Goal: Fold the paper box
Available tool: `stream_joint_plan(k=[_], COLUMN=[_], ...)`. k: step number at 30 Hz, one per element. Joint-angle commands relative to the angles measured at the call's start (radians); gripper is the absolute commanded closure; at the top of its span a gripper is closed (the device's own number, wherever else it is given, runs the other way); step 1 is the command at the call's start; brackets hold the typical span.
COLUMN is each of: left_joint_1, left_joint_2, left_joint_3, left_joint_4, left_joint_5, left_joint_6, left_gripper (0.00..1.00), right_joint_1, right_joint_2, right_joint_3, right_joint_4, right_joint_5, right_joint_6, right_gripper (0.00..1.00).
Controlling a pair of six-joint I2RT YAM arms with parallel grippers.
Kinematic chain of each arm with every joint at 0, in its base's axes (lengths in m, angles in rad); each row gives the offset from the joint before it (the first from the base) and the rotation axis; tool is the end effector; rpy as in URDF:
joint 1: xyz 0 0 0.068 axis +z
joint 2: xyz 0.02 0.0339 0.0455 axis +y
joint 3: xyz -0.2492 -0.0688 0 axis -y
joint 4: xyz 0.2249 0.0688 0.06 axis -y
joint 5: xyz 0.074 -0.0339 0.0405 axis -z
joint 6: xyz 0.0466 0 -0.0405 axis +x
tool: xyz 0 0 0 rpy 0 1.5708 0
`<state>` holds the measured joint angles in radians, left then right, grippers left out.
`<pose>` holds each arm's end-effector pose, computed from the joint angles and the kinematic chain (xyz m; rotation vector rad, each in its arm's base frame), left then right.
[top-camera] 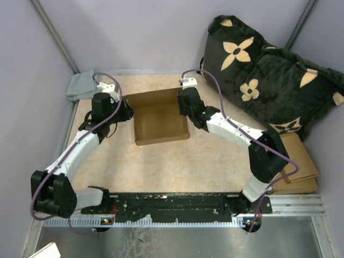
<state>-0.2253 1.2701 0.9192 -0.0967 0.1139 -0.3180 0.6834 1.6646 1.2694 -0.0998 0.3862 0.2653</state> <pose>0.2780 -0.0692 0.2785 -0.0215 2.0455 -0.4574 0.3035 0.2245 0.2747 -0.1886 2.0234 0.1989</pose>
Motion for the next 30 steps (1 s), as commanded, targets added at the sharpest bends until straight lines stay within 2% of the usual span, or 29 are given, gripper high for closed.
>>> stream_joint_plan(k=[1,6,12,15,19,23,24,25,30], left_joint_1=[-0.009,-0.009,-0.009,-0.009,-0.009,-0.009,-0.009,-0.009,-0.009], left_joint_2=[-0.086,-0.162,-0.247,-0.347,-0.523,-0.657,-0.592,-0.520,-0.120], left_joint_3=[-0.025,-0.041,-0.063,-0.069,-0.062,-0.077,-0.080,-0.055,0.145], left_joint_4=[-0.110,-0.217,-0.382,-0.451,-0.470,-0.364,-0.250,-0.229,-0.246], left_joint_5=[0.001,-0.018,0.003,-0.018,-0.093,-0.178,-0.159,-0.141,0.025], left_joint_6=[0.037,0.031,-0.042,-0.087,-0.125,-0.134,-0.115,-0.109,-0.098], left_gripper=[0.62,0.57,0.57,0.58,0.64,0.67,0.67,0.66,0.66], right_joint_1=[0.025,0.028,0.027,0.027,0.027,0.024,-0.020,-0.049,-0.123], right_joint_2=[-0.089,-0.220,-0.413,-0.533,-0.635,-0.626,-0.513,-0.455,-0.141], right_joint_3=[-0.043,-0.149,-0.287,-0.330,-0.326,-0.255,-0.151,-0.103,0.176], right_joint_4=[-0.076,-0.145,-0.209,-0.225,-0.232,-0.174,-0.161,-0.167,-0.254], right_joint_5=[-0.063,-0.109,-0.159,-0.180,-0.128,-0.067,-0.094,-0.135,-0.292], right_joint_6=[0.049,0.070,0.077,0.068,0.064,-0.010,-0.040,-0.035,-0.008], right_gripper=[0.62,0.53,0.52,0.53,0.56,0.63,0.67,0.68,0.74])
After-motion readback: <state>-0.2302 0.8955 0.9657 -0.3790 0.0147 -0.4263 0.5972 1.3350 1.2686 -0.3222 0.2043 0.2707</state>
